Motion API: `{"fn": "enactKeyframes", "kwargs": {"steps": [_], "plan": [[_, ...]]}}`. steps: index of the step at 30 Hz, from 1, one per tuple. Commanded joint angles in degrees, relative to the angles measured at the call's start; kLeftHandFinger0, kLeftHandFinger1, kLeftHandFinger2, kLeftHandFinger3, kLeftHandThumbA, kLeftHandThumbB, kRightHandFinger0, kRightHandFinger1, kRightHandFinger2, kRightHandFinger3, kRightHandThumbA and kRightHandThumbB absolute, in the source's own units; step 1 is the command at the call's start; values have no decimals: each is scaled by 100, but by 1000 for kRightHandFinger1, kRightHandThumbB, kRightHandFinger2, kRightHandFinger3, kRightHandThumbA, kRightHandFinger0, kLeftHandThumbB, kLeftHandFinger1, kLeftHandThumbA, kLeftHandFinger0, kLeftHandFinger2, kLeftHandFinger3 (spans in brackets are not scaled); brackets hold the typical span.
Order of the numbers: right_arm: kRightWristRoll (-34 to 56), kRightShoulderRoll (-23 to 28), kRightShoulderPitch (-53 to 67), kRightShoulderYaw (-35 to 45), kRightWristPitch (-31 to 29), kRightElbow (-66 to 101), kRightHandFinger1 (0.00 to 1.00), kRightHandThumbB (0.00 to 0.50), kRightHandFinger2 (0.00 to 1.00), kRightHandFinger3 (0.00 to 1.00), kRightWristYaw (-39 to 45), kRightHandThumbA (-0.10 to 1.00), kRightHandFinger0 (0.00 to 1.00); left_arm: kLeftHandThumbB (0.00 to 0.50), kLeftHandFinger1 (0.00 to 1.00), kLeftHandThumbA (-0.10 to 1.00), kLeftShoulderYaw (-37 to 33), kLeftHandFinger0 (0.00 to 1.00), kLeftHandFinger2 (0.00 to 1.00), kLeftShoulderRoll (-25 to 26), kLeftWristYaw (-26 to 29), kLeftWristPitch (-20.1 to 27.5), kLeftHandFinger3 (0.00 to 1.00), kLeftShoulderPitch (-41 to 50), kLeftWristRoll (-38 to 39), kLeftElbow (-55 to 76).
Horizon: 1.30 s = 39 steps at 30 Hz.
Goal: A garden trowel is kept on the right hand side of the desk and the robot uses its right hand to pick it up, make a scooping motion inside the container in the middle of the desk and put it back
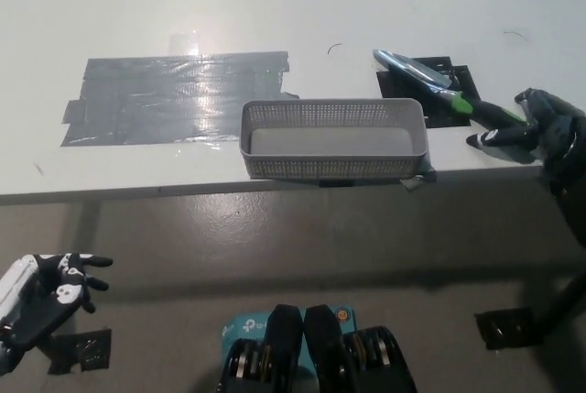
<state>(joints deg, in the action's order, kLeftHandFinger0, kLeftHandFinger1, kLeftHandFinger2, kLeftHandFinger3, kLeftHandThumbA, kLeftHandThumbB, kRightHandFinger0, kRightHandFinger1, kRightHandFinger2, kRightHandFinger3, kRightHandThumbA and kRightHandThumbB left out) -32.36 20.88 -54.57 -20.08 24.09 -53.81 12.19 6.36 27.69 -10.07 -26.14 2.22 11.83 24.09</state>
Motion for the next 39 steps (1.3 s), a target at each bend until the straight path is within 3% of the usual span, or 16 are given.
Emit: {"fn": "enactKeyframes", "kwargs": {"steps": [1,3,8,12,13,16,17,21,24,28,30,32,35,37,38,39], "plan": [[220,-103,-346,3,-600,-290,1000,48,1000,1000,59,709,1000,56,554,-100,-73,473,660,163,-60,-79,818,-58,-118,235],[136,-126,-406,-152,-745,-434,1000,0,1000,1000,160,643,1000,56,552,-100,-82,478,657,185,-95,-79,816,-45,-155,254],[-236,-156,-802,-753,-1004,-626,1000,7,1000,1000,335,391,1000,44,524,-100,-265,448,631,278,-128,-79,816,-117,-320,313],[-311,-193,-1017,-1071,-924,-843,1000,5,1000,1000,625,321,996,32,537,-87,-381,456,639,365,-161,-79,839,-147,-408,363],[-343,-190,-1042,-1163,-926,-896,946,8,1000,1000,719,249,879,32,531,-92,-402,450,631,368,-177,-79,833,-182,-441,354],[-413,-294,-1210,-1607,-879,-1400,1000,7,1000,1000,1960,82,889,8,526,-100,-474,447,624,456,-313,-67,833,-238,-509,353],[-487,-311,-1234,-1731,-866,-1469,1000,94,1000,1000,2093,176,1000,10,526,-99,-482,448,625,467,-325,-47,835,-240,-518,349],[-1046,-406,-1386,-2632,-903,-1764,1000,1,1000,1000,3452,474,1000,8,540,-34,-593,462,649,571,-419,-29,863,-305,-596,344],[-1064,-469,-1392,-2844,-950,-1900,1000,0,1000,1000,3687,580,1000,1,531,-37,-619,460,648,602,-466,60,853,-299,-600,326],[-1153,-603,-1401,-3087,-777,-2271,914,0,994,1000,3661,797,845,11,498,-12,-669,450,627,608,-546,262,829,-292,-649,278],[-1092,-622,-1423,-3139,-798,-2337,851,0,925,981,3709,678,761,20,498,-26,-668,462,622,633,-574,193,828,-315,-672,305],[-909,-515,-1334,-3043,-982,-2220,808,0,911,1000,3573,411,707,15,500,-16,-723,463,631,698,-647,331,837,-345,-747,260],[-871,-524,-1286,-3013,-876,-2276,1000,0,1000,1000,3479,462,1000,14,501,-4,-779,468,631,698,-671,297,845,-390,-802,265],[-859,-582,-1239,-3007,-860,-2283,1000,0,1000,1000,3376,307,1000,16,502,-20,-810,466,633,705,-716,330,853,-403,-800,269],[-831,-609,-1206,-2980,-806,-2298,976,0,1000,1000,3363,106,890,13,494,-37,-826,456,620,706,-757,372,860,-414,-771,233],[-812,-618,-1189,-2961,-808,-2287,863,0,1000,1000,3343,16,643,14,493,-38,-834,453,618,715,-772,365,862,-419,-774,231]]}}
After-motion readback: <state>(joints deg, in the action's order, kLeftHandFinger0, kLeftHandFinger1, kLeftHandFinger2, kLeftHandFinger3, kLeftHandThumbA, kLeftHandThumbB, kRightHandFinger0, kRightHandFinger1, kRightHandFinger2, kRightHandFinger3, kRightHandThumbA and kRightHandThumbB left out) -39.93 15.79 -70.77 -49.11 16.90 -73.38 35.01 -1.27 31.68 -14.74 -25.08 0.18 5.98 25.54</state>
